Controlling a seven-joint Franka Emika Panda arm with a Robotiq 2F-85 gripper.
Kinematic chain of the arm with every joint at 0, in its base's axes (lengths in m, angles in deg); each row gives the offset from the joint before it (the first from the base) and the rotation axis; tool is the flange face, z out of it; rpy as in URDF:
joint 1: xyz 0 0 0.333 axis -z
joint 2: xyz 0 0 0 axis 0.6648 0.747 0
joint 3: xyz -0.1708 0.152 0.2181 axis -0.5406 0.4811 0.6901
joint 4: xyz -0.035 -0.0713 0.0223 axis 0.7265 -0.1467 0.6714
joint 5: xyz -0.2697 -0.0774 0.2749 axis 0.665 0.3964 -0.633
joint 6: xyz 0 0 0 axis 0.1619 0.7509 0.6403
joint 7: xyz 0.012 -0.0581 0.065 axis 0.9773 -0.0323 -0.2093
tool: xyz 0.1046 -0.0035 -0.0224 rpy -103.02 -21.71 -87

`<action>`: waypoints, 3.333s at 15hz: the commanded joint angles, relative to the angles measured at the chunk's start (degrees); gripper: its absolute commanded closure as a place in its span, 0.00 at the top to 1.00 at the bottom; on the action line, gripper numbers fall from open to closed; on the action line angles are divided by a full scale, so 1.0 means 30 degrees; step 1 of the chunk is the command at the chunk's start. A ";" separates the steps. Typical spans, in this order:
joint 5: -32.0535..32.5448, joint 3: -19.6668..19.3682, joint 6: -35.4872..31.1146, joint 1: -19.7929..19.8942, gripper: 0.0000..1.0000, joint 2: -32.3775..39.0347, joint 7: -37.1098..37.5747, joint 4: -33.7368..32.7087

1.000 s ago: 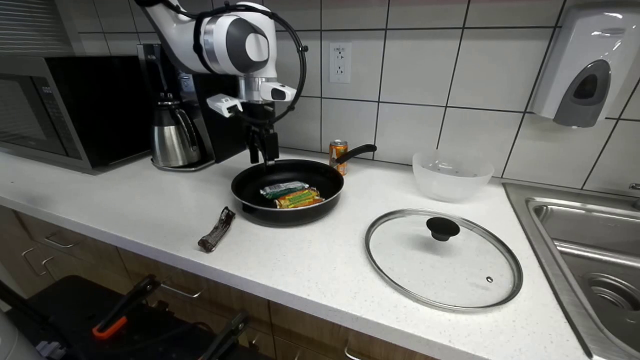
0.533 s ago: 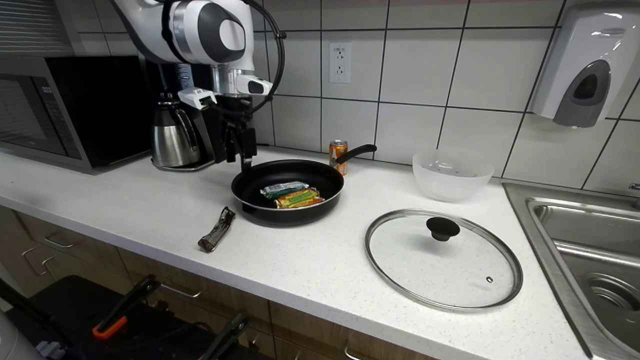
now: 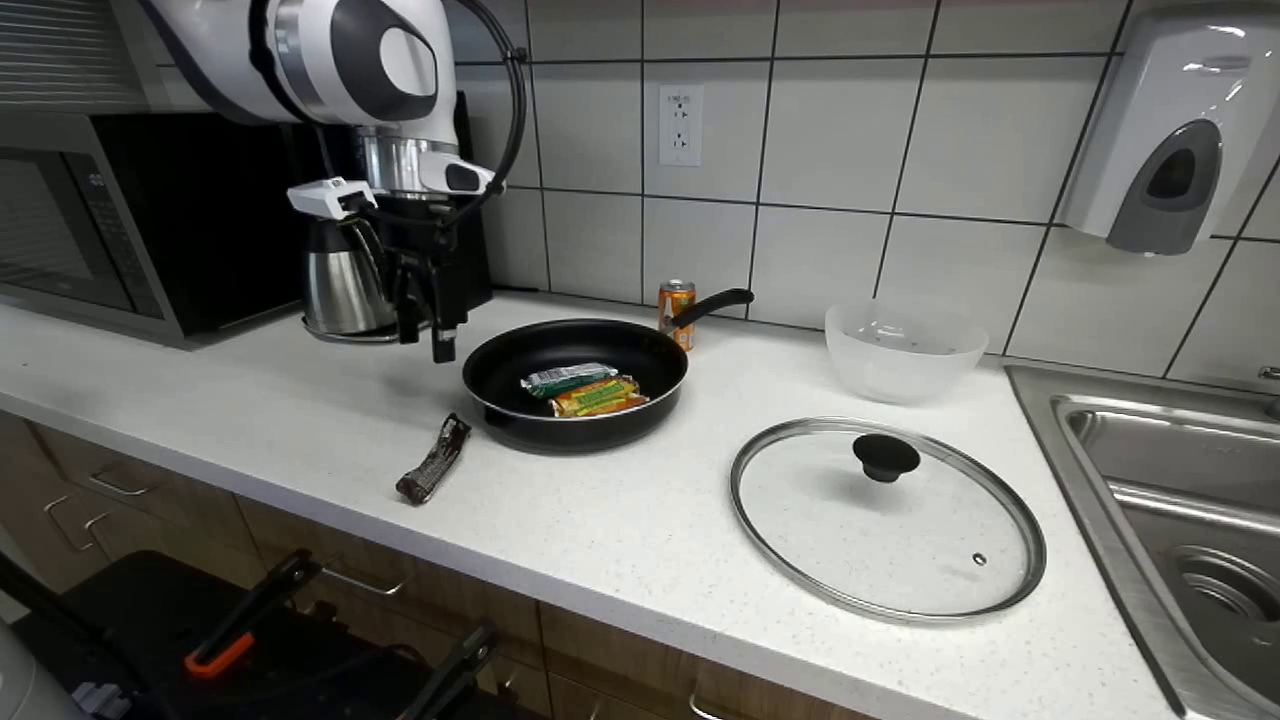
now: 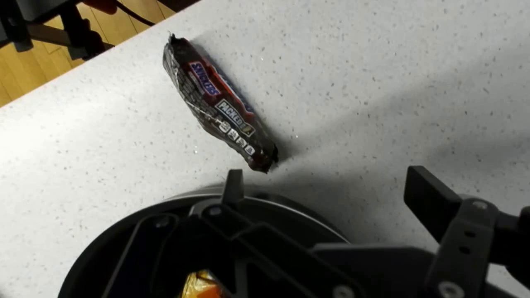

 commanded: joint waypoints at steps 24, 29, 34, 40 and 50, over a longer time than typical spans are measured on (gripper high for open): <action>0.1127 -0.0190 -0.5771 0.1565 1.00 0.0255 -0.3456 0.4923; 0.0643 -0.0298 -0.7017 0.1528 1.00 0.1159 -0.3466 0.4815; 0.0055 -0.0270 -0.7863 0.1404 0.72 0.1342 -0.3500 0.4899; 0.0075 -0.0240 -0.8015 0.1332 0.25 0.0562 -0.3560 0.5074; -0.1058 0.0422 -0.7160 0.1001 0.05 -0.0773 -0.4967 0.4556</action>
